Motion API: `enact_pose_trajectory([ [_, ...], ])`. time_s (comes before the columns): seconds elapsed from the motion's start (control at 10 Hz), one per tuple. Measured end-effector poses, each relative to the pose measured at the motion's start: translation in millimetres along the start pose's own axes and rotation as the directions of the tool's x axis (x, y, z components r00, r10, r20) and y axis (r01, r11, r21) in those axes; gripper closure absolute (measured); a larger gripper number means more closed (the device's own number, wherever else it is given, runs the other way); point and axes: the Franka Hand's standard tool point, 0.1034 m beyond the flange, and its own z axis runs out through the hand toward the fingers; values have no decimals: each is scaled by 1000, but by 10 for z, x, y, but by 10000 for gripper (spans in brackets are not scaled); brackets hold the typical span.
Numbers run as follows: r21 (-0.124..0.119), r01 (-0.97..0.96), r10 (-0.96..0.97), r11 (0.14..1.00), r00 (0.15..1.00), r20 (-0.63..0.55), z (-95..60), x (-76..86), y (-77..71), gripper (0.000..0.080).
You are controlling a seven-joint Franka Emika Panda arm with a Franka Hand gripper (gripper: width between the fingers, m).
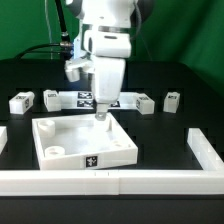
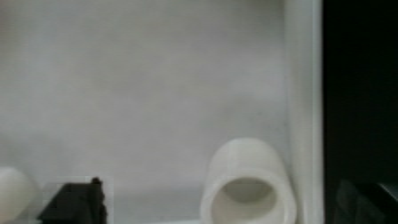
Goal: Assemble square table
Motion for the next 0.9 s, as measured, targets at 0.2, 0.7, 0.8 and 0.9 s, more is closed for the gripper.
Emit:
enact_pose_trajectory([
  [0.2, 29, 3, -3, 1000, 1000, 15, 132, -223, -129, 150],
  [0.7, 55, -64, 63, 996, 998, 19, 266, -246, -226, 150],
  [0.8, 55, -64, 63, 996, 998, 19, 268, -244, -229, 238],
  [0.9, 56, -64, 63, 996, 998, 19, 270, -244, -230, 422],
])
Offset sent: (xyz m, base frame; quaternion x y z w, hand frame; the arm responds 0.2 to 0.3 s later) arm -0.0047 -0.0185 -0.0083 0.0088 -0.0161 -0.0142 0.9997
